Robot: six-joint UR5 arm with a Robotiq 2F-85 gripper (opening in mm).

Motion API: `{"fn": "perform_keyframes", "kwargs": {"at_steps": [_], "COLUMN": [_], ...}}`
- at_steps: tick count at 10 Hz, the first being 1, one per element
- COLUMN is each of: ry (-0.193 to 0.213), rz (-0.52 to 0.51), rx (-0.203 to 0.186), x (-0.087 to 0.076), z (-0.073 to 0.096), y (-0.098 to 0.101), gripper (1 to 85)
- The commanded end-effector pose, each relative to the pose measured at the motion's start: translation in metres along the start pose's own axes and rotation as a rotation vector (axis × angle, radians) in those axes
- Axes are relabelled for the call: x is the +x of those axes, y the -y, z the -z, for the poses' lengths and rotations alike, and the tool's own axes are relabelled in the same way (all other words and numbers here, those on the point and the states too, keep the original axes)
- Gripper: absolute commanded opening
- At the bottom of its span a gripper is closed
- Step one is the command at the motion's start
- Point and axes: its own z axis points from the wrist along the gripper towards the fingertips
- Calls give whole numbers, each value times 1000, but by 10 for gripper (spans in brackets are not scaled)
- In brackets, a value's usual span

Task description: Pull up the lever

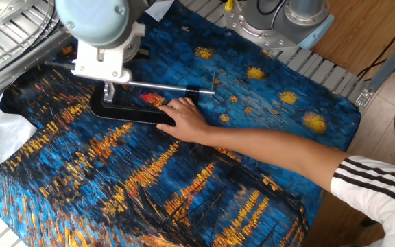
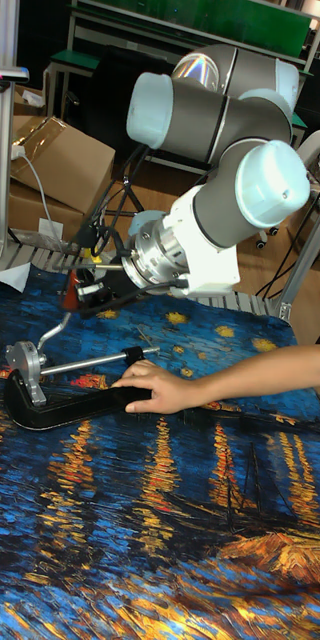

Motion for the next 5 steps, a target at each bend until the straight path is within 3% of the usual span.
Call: {"fn": "perform_keyframes", "kwargs": {"at_steps": [1, 5], "ry": [-8, -6], "rz": [-13, -22], "rx": [29, 38], "x": [12, 17], "z": [-3, -13], "y": [5, 6], "gripper": [10, 10]}}
